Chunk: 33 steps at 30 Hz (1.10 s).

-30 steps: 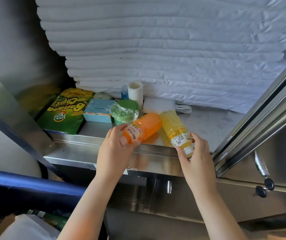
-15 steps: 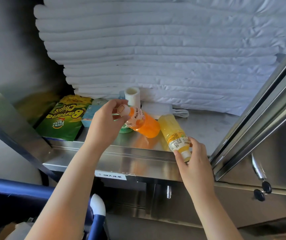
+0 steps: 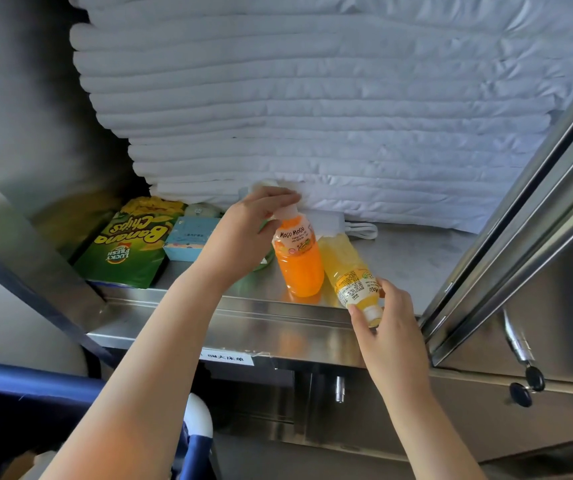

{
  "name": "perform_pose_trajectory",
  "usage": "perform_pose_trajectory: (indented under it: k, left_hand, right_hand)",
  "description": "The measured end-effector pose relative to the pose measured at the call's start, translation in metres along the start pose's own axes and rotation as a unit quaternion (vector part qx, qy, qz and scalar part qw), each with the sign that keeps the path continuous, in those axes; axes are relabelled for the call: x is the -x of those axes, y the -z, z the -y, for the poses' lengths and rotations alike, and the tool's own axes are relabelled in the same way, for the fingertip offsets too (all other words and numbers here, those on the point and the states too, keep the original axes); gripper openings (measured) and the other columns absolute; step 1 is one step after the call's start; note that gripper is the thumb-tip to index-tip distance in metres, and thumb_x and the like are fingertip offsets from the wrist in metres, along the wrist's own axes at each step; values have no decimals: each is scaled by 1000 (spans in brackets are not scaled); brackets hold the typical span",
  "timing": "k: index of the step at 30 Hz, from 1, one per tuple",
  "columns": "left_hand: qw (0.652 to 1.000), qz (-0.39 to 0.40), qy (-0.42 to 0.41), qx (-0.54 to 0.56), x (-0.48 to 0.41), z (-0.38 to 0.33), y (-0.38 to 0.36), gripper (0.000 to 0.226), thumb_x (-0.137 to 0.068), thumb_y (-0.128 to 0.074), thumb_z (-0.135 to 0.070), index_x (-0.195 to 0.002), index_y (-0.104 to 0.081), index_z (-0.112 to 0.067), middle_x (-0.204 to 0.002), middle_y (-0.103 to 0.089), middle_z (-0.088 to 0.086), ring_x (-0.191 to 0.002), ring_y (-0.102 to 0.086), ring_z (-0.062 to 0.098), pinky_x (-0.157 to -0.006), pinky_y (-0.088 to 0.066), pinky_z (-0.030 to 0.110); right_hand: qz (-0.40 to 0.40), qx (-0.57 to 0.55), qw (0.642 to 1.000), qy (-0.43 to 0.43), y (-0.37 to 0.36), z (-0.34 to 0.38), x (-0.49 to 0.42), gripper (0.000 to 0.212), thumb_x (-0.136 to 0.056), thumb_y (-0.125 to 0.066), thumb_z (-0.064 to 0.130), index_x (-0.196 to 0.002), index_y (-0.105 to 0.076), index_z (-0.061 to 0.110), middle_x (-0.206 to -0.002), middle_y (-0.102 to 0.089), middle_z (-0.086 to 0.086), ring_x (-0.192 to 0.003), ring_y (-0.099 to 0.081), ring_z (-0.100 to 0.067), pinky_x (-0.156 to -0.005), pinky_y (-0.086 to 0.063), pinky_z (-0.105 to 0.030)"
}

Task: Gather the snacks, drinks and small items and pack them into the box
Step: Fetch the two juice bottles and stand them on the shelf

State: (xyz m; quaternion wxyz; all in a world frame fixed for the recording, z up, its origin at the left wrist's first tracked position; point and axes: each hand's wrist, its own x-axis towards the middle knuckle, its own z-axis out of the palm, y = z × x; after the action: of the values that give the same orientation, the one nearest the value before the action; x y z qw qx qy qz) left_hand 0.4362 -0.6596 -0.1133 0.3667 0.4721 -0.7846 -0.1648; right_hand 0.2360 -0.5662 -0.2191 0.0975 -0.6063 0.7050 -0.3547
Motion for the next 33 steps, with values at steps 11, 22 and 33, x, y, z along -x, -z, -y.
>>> perform_pose_trajectory:
  k: [11,22,33]
  left_hand:
    - [997,44,-57,15,12,-7,-16,53,-81,-71,-14,-129,-55,-31,-133,-47,-24,-120,-42,-11,-95,-31,2]
    - [997,19,-44,-52,-3,18,-8,62,-80,-70,-4,-136,-49,-23,-132,-40,-22,-114,-31,-16,-88,-20,-8]
    - [997,-2,-61,-40,-11,29,-16,59,-83,-65,-3,-136,-47,-21,-141,-43,-11,-127,-37,0,-96,-24,-2]
  right_hand:
    - [-2,2,1000,4,-1,-2,1,56,-85,-59,43,-132,-41,19,-122,-48,2,-93,-55,-7,-58,-39,-5]
    - [1,-6,1000,10,-2,-2,0,56,-85,-62,39,-132,-41,16,-119,-48,0,-90,-58,-10,-56,-40,-8]
    - [1,-7,1000,12,-3,-2,0,55,-86,-61,38,-133,-40,17,-121,-47,1,-90,-54,-8,-57,-40,-11]
